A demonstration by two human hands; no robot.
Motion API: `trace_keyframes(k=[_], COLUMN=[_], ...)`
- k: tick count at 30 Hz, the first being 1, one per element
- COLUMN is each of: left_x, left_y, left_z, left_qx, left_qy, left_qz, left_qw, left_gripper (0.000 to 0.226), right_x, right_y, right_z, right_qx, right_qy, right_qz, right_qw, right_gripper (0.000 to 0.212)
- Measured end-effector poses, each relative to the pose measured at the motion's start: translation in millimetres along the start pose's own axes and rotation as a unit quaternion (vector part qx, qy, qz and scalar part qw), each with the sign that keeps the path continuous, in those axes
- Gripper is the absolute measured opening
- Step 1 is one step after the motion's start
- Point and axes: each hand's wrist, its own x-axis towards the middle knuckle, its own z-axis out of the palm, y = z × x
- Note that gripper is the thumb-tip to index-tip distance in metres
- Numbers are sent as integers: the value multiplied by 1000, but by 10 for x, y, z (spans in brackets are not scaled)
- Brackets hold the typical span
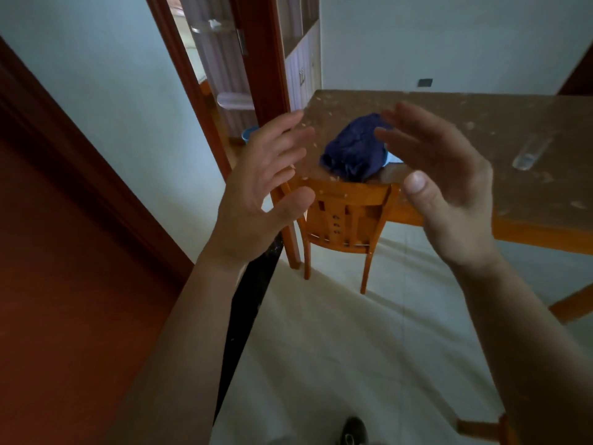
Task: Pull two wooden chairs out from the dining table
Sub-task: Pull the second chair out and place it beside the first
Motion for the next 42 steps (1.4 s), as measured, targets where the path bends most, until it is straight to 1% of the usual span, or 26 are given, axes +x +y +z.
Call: trace_keyframes(k=[2,4,6,8,10,13,14,16,18,20,21,23,24,26,28,29,30,31,32,34,36,38,40,42], left_x=[309,615,948,1319,1703,2297,2452,2722,2899,3001,3019,3010,2972,2888,2816,2790,2766,2742,2715,2655,2579,2520,2498,2491], left_y=[-240,-531,-907,-1372,-1904,-2703,-2939,-3398,-3832,-4223,-4387,-4639,-4712,-4824,-4890,-4916,-4939,-4954,-4962,-4979,-5007,-5038,-5068,-5076], left_z=[-110,-212,-297,-387,-483,-555,-543,-459,-337,-196,-133,-16,19,65,80,88,99,108,110,59,-51,-148,-174,-157], left_qx=[-18,26,62,73,103,138,136,121,124,143,160,189,194,196,226,255,286,312,332,358,399,445,464,472], left_qy=[4,-6,-34,-73,-113,-182,-205,-259,-313,-358,-385,-459,-496,-556,-613,-635,-647,-646,-637,-609,-579,-555,-537,-537], left_qz=[-20,-18,-16,-24,-39,-66,-82,-134,-206,-262,-279,-296,-306,-332,-344,-337,-320,-301,-281,-235,-171,-120,-93,-74], left_qw=[1000,999,997,994,988,971,966,949,919,885,865,816,789,736,675,646,630,628,637,667,690,693,698,696], left_gripper=[58,63,72,76,82,91,91,92,94,94,94,102,107,116,124,122,115,105,95,76,65,61,55,43], right_x=[292,542,763,976,1164,1439,1500,1572,1556,1481,1428,1318,1258,1141,1060,1038,1028,1021,1010,974,930,907,905,908], right_y=[313,678,1101,1594,2112,2878,3130,3612,4029,4337,4452,4651,4719,4818,4871,4883,4893,4898,4901,4892,4855,4828,4815,4801], right_z=[20,41,72,101,150,226,247,253,231,180,157,119,114,104,100,92,80,67,53,28,10,16,34,52], right_qx=[-8,-28,-53,-76,-104,-166,-196,-265,-295,-307,-318,-336,-343,-352,-360,-365,-369,-373,-379,-401,-423,-443,-466,-480], right_qy=[3,-2,-1,9,2,-31,-47,-86,-134,-185,-215,-271,-301,-357,-397,-411,-421,-431,-440,-466,-479,-475,-458,-455], right_qz=[6,16,35,67,131,264,300,358,430,492,507,525,531,540,538,534,527,517,505,464,428,404,378,356], right_qw=[1000,999,998,995,986,950,932,891,843,793,771,734,714,676,650,643,639,638,638,638,639,644,655,661], right_gripper=[77,77,75,76,83,100,103,102,102,113,122,138,140,139,138,135,131,125,119,105,89,72,52,38])
